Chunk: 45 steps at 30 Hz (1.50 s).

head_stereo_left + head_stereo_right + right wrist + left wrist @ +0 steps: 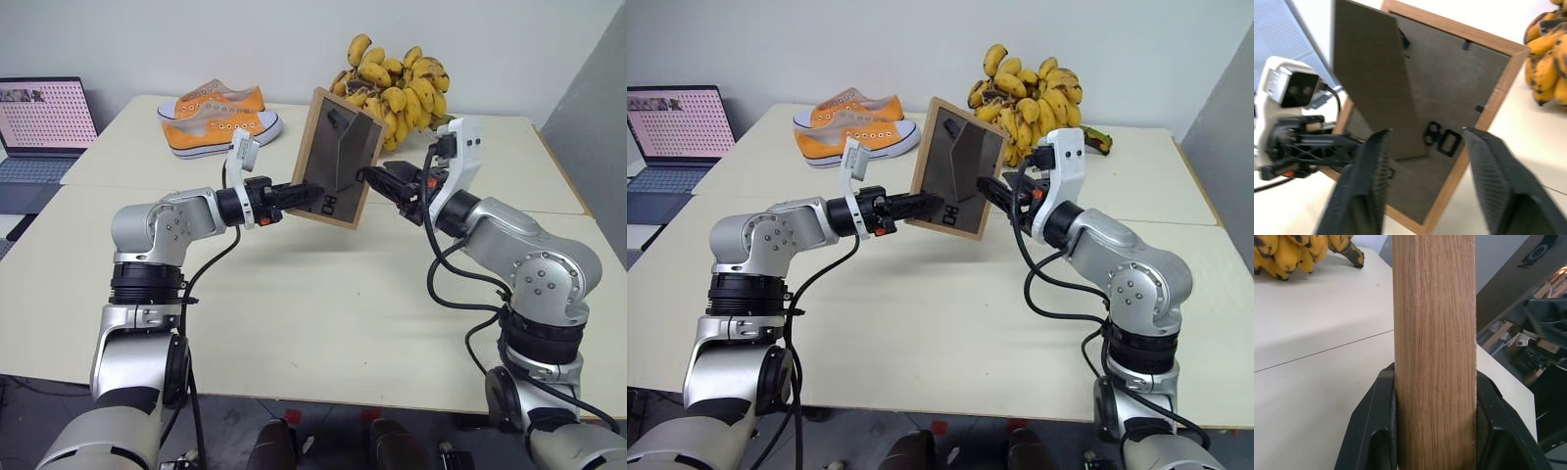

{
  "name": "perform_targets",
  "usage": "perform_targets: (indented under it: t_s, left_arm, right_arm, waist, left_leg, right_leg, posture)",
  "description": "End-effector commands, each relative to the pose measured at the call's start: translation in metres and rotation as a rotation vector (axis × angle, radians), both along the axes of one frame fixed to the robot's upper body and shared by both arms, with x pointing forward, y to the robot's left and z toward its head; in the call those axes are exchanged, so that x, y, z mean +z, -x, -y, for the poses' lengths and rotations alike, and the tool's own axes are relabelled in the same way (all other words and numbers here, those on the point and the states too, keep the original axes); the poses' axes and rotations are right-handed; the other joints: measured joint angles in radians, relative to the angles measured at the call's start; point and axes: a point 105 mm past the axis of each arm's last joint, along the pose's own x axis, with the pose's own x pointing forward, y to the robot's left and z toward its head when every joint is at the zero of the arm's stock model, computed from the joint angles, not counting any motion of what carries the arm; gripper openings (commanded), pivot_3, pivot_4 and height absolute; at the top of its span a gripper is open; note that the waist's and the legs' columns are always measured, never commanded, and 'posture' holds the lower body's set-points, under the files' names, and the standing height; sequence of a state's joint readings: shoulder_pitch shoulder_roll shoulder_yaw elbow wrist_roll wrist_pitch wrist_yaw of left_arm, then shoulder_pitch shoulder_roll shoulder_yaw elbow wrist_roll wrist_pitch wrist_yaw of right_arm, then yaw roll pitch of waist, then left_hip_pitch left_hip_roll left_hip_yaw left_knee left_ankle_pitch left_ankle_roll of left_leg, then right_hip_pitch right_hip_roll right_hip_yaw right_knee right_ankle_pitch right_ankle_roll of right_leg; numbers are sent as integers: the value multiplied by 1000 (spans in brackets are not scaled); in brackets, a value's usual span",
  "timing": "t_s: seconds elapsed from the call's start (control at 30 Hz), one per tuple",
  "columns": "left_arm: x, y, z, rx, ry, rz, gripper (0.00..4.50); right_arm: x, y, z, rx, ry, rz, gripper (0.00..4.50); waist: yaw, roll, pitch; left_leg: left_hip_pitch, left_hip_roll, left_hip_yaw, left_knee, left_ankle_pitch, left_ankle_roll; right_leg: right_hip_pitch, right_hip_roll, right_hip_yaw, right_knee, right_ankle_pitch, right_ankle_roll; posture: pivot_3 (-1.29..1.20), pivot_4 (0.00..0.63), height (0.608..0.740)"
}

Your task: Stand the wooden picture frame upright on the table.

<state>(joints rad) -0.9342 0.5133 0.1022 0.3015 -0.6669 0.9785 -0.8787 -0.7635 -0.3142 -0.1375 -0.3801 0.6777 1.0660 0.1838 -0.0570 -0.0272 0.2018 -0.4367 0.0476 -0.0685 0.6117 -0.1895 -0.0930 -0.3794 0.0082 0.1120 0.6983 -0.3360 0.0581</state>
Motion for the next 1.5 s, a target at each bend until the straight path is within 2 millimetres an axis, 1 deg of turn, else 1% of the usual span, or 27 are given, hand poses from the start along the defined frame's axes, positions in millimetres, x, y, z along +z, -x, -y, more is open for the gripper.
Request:
perform_targets:
  t_s: [0.03, 0.1, 0.13, 0.2, 0.27, 0.3, 0.37, 0.43, 0.47, 0.57, 0.67, 0.77, 0.87, 1.0, 1.1, 1.33, 1.5]
  left_arm:
    - [27, 10, 1, -40, 23, 81, 1284]
    - [25, 15, -4, -45, 12, 55, 1284]
    - [24, 16, -5, -49, 7, 48, 1284]
    - [22, 26, -7, -71, 6, -12, 1284]
    - [20, 35, -7, -90, 10, -66, 1284]
    - [20, 37, -6, -94, 11, -82, 1284]
    - [21, 45, -4, -114, 40, -149, 1284]
    - [22, 52, -1, -140, 60, -208, 1284]
    - [22, 55, 1, -148, 64, -226, 1284]
    - [19, 64, 5, -171, 70, -252, 1284]
    - [19, 67, 8, -175, 74, -249, 1284]
    - [23, 63, 7, -152, 91, -262, 1284]
    - [24, 62, 6, -141, 94, -270, 1284]
    - [26, 65, 7, -143, 92, -269, 1284]
    - [25, 67, 11, -154, 94, -271, 1284]
    - [25, 71, 18, -197, 98, -300, 1284]
    - [20, 77, 21, -231, 82, -332, 1284]
  right_arm:
    - [1, 3, 27, -68, 199, 144, 3535]
    - [-6, 1, 53, -124, 380, 231, 3535]
    - [-8, 1, 59, -133, 442, 264, 3535]
    - [-19, -5, 81, -168, 647, 396, 3535]
    - [-28, -9, 90, -170, 811, 525, 3535]
    - [-31, -10, 91, -164, 860, 579, 3535]
    - [-36, -15, 91, -176, 992, 763, 3535]
    - [-49, -15, 80, -121, 1173, 989, 3535]
    - [-55, -15, 76, -91, 1209, 1066, 3535]
    - [-61, -17, 60, -87, 1201, 1245, 3535]
    - [-48, -18, 45, -156, 1117, 1407, 3535]
    - [-38, -20, 35, -216, 1056, 1501, 3535]
    - [-33, -22, 29, -230, 1034, 1546, 3535]
    - [-28, -22, 27, -229, 1020, 1579, 3535]
    - [-27, -22, 26, -223, 1014, 1595, 3535]
    - [-25, -19, 14, -180, 994, 1662, 3535]
    - [-22, -17, 14, -139, 1001, 1725, 3535]
  waist:
    - [0, 0, 0]
    - [7, 0, 0]
    - [9, 0, 0]
    - [7, 0, 0]
    - [4, 0, 0]
    - [2, 0, 0]
    - [-6, 0, 0]
    - [-12, 0, 0]
    - [-14, 0, 0]
    - [-19, -1, 0]
    - [-23, -1, 0]
    - [-23, -1, 0]
    - [-23, -1, 0]
    - [-23, -1, 0]
    - [-23, -1, 0]
    - [-24, -1, 0]
    - [-24, -1, 0]
  left_leg:
    - [0, 0, 0, 0, 0, 0]
    - [-1, -1, -1, 0, 0, 0]
    - [-1, -1, -1, 1, 0, 0]
    - [-2, -1, 0, 1, 0, 0]
    - [-2, -1, 0, 1, 0, 0]
    - [-2, -1, 0, 1, 0, 0]
    - [-1, -1, 0, 2, 0, 0]
    - [0, -1, 0, 2, 0, 1]
    - [0, -1, 1, 2, 1, 1]
    - [1, -1, 0, 3, 2, -1]
    - [1, -1, 0, 3, 5, -6]
    - [2, -1, 0, 3, 6, -6]
    - [3, -1, -1, 4, 6, -7]
    - [3, -2, -2, 8, 6, -6]
    - [3, -3, -4, 12, 6, -6]
    - [3, -3, -5, 15, 5, -5]
    - [3, -3, -6, 15, 6, -5]
  right_leg:
    - [0, 0, 0, 0, 0, 0]
    - [0, 0, 0, -1, 0, 0]
    - [0, 0, 0, -2, 0, 0]
    - [0, 0, 0, -2, 0, 0]
    - [0, 0, 0, -2, 0, 0]
    - [0, 0, 0, -2, 0, 0]
    - [0, 0, 0, -1, 0, 0]
    - [1, 0, 1, 0, 0, 0]
    - [1, 0, 1, 1, 0, 0]
    - [1, 0, 1, 2, 0, 0]
    - [1, 0, 1, 4, 0, 0]
    - [1, -1, 1, 6, 0, 0]
    - [2, -1, 1, 7, 0, 0]
    - [3, -1, 0, 9, 0, 0]
    - [6, -1, -1, 10, 0, 0]
    - [6, -1, -1, 16, 0, 0]
    - [6, -1, -2, 15, 0, 0]
  posture:
    - [0, 150, 740]
    - [0, 150, 740]
    - [0, 150, 740]
    - [0, 150, 740]
    - [0, 150, 740]
    - [0, 150, 740]
    - [0, 150, 740]
    - [0, 150, 740]
    - [0, 150, 740]
    - [0, 150, 740]
    - [0, 150, 740]
    - [0, 150, 740]
    - [0, 150, 740]
    - [0, 150, 740]
    - [0, 150, 740]
    - [0, 150, 740]
    - [0, 150, 740]
